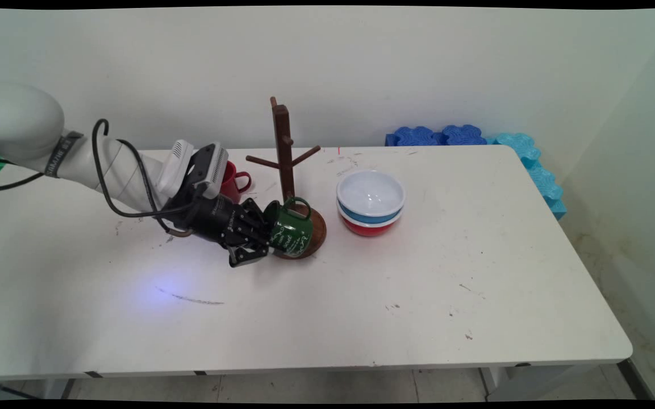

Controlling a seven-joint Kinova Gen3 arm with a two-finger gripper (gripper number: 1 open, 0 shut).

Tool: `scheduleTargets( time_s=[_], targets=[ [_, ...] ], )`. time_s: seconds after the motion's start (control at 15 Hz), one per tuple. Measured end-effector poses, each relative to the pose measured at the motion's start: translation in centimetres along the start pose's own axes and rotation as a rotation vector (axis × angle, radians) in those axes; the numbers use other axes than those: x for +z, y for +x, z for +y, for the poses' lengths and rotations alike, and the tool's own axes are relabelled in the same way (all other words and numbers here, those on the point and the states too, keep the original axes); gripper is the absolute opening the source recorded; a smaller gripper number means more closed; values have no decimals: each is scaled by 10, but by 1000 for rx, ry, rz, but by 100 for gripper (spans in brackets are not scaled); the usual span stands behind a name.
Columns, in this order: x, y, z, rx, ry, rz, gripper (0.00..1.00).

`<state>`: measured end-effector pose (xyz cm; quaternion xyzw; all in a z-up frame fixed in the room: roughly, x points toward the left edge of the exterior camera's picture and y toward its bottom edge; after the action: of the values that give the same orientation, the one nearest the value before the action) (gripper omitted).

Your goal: Place the picked object on the table

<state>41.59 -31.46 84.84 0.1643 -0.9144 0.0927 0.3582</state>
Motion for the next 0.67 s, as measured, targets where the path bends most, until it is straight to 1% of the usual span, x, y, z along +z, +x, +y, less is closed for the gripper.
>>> scheduleTargets(
  time_s=[0.33,0.67],
  targets=[
    [-2,3,1,24,-7,-5,0],
    [-7,4,9,33,-15,-19,0]
  ],
)
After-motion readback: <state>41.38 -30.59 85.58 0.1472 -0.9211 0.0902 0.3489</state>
